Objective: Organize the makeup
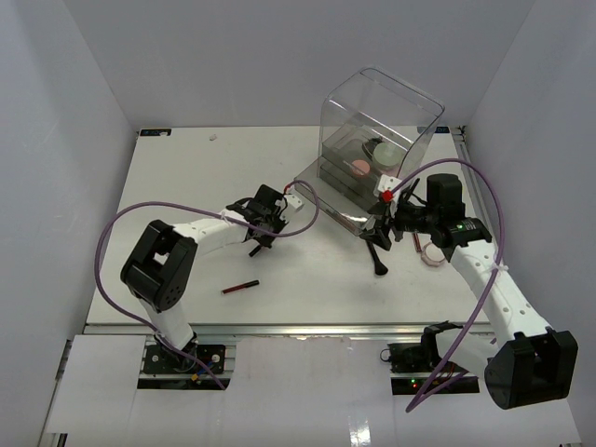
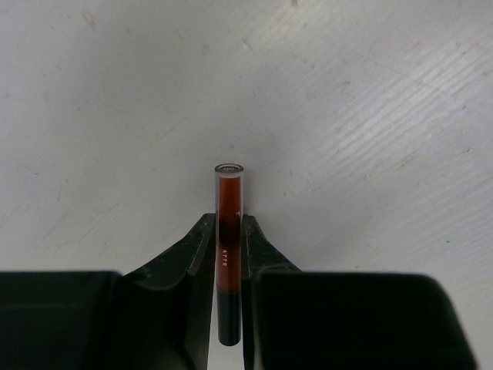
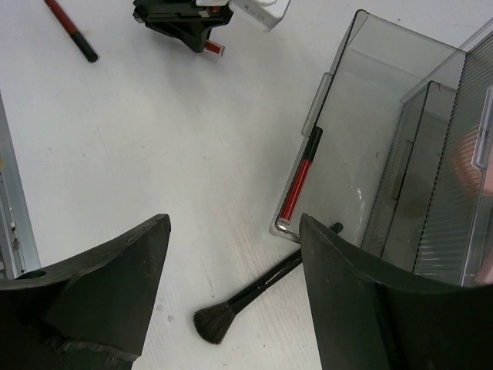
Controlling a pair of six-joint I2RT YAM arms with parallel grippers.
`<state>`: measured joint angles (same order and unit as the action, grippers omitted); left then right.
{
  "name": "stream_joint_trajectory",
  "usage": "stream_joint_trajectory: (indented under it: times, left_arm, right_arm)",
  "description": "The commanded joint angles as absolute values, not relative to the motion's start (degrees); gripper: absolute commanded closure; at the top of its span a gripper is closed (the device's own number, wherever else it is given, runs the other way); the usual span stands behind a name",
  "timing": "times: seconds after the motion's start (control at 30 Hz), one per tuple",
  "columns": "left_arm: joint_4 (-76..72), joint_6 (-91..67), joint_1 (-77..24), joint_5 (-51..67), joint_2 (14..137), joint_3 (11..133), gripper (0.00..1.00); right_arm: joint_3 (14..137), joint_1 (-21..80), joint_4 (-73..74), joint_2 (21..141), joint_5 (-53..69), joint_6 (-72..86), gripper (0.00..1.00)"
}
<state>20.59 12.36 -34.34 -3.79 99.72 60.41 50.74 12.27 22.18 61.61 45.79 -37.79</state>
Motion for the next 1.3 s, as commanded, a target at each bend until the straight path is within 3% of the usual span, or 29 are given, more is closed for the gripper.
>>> stream_joint_trajectory:
  times: [0.0, 0.1, 0.17, 0.27, 0.4, 0.5, 0.87, 1.1, 1.27]
  left_arm:
    - [19.5, 4.9, -34.1, -0.4, 92.6, 63.1, 0.97]
    - [20.1, 1.1, -32.1, 0.5, 86.1, 61.2, 0.98]
    - [20.4, -3.2, -29.8, 3.3, 82.5, 59.7, 0.99]
    - [20.4, -6.7, -24.6, 6.4, 74.3, 57.2, 1.00]
    - [20.7, -9.5, -22.0, 7.0, 66.7, 55.0, 1.00]
    - [20.9, -11.0, -20.6, 7.1, 63.0, 54.8, 1.00]
    - [23.4, -12.4, -18.9, 4.7, 52.3, 55.7, 1.00]
    - [24.8, -12.3, -18.9, 5.6, 49.1, 55.2, 1.00]
    - [24.6, -12.4, -18.9, 6.5, 49.4, 55.2, 1.00]
  right_arm:
    - [52.7, 11.8, 30.4, 60.9, 57.6, -46.0, 0.25]
    - [53.8, 20.9, 55.5, 64.7, 64.6, -73.8, 0.24]
    - [50.8, 32.9, 49.9, 66.3, 58.9, -70.4, 0.28]
    - [44.2, 49.4, 27.9, 68.7, 37.3, -57.2, 0.34]
    - [54.8, 58.2, 25.6, 82.8, 35.9, -53.6, 0.52]
    - [61.2, 64.9, 24.4, 93.9, 33.4, -52.8, 0.54]
    - [81.8, 72.1, 25.0, 121.4, 37.4, -43.1, 0.61]
    - [82.3, 68.2, 19.0, 122.7, 31.7, -36.1, 0.63]
    - [80.8, 67.4, 18.6, 121.5, 34.5, -36.4, 0.63]
